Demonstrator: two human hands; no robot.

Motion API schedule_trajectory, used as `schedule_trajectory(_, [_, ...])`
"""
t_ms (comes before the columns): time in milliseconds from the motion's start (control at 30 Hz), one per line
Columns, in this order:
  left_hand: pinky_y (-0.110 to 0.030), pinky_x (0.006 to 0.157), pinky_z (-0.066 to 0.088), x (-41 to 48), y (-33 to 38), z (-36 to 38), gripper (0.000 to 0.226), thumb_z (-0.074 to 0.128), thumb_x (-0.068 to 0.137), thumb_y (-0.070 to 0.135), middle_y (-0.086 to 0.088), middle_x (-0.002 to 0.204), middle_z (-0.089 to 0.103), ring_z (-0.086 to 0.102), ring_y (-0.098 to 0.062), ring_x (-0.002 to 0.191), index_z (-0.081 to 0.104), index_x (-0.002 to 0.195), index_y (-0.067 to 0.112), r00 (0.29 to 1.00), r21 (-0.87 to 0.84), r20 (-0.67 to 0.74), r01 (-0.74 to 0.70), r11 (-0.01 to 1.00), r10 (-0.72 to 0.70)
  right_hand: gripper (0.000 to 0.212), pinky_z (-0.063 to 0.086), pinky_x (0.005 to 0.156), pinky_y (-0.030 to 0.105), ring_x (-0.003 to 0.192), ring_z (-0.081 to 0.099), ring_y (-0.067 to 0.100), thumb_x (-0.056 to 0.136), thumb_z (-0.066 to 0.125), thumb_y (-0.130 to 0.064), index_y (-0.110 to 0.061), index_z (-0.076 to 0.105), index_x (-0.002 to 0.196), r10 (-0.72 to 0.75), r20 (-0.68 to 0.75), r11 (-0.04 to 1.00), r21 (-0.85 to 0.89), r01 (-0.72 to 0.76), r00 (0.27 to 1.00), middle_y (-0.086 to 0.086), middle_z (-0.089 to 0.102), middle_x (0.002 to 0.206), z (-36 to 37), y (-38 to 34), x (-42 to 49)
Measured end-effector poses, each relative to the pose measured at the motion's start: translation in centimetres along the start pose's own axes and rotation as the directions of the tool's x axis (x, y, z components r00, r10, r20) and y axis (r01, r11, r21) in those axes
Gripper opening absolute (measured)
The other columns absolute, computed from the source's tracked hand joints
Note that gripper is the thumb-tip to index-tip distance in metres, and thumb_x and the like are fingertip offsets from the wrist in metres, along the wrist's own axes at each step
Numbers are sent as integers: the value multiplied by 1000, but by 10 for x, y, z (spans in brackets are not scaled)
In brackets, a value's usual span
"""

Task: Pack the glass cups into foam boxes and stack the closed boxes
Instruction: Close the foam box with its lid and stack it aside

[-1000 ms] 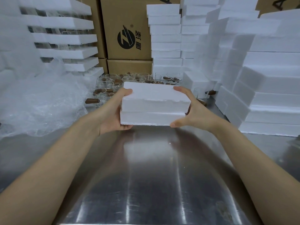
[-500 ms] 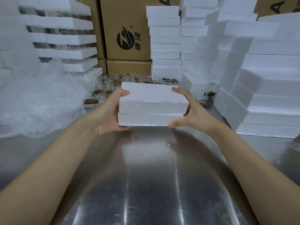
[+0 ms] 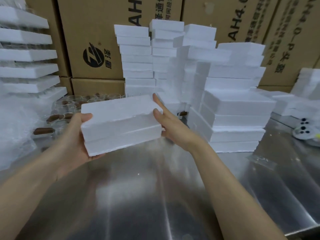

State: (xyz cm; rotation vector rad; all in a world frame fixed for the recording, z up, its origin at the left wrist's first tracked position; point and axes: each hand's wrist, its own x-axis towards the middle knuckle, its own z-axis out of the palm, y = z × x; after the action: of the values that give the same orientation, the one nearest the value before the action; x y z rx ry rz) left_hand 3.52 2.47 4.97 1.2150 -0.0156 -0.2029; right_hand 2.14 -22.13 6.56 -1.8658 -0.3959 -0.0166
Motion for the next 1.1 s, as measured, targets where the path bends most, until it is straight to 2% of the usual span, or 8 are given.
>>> schedule_trajectory(233, [-39, 71, 59, -14, 33, 93, 31, 36, 97, 36, 0, 105, 74, 71, -20, 92, 62, 112, 31, 951, -38, 218, -217, 975, 220, 48, 33, 111, 38, 127, 44, 6, 89, 44, -50, -46, 46, 136, -181, -507, 983, -70, 169, 843, -15, 51, 136, -41, -61, -22])
schedule_trajectory(400, [-47, 104, 44, -4, 57, 191, 53, 27, 98, 54, -4, 123, 67, 62, -21, 114, 53, 133, 24, 855, 17, 437, -318, 948, 279, 34, 45, 100, 44, 107, 57, 16, 77, 43, -48, -36, 65, 101, -183, -750, 982, -101, 162, 635, -10, 62, 111, -114, -99, -51])
schedule_trajectory(467, [-54, 115, 26, 0, 57, 233, 71, 24, 89, 73, 0, 149, 44, 41, -20, 137, 36, 146, 34, 824, 58, 484, -365, 929, 293, 20, 48, 94, 44, 89, 59, 14, 80, 47, -47, -33, 61, 83, -116, -813, 989, -42, 142, 570, -10, 61, 90, -148, -101, -59])
schedule_trajectory(600, [-47, 119, 1, 11, 33, 288, 103, 39, 79, 81, 10, 161, -13, -7, -11, 148, -11, 153, 30, 858, 334, 437, -435, 836, 272, 21, 47, 78, 34, 81, 53, 14, 76, 45, -50, -33, 55, 83, 0, -859, 997, 40, 67, 512, -7, 55, 85, -202, -84, -66])
schedule_trajectory(700, [-45, 121, 9, 28, 8, 308, 98, 44, 91, 64, 1, 163, -8, -1, -19, 150, -16, 152, 16, 851, 393, 436, -471, 790, 291, 20, 36, 60, 27, 66, 48, 10, 85, 43, -46, -30, 53, 77, 29, -882, 999, 17, -29, 470, -9, 51, 74, -225, -69, -69])
schedule_trajectory(900, [-43, 121, 7, 45, -9, 319, 85, 36, 100, 49, -9, 162, -6, -3, -22, 149, -13, 151, 2, 822, 478, 440, -556, 680, 362, 23, 36, 72, 35, 80, 49, 19, 90, 35, -41, -26, 49, 79, 71, -871, 995, 26, -99, 486, -2, 53, 84, -241, -44, -58])
schedule_trajectory(1000, [-40, 121, 3, 50, -12, 320, 82, 30, 101, 48, -11, 162, -11, -8, -21, 149, -14, 150, 0, 813, 496, 449, -572, 653, 371, 36, 40, 85, 39, 97, 51, 21, 89, 30, -49, -23, 53, 101, 91, -873, 993, 41, -113, 480, 2, 55, 107, -243, -31, -55])
schedule_trajectory(1100, [-42, 121, 9, 52, -16, 323, 76, 32, 101, 47, -17, 161, 1, 0, -26, 149, 1, 151, -2, 809, 481, 440, -578, 659, 389, 43, 35, 71, 30, 87, 48, 14, 92, 27, -49, -19, 48, 114, 84, -910, 992, 39, -118, 407, -5, 52, 95, -248, -20, -49])
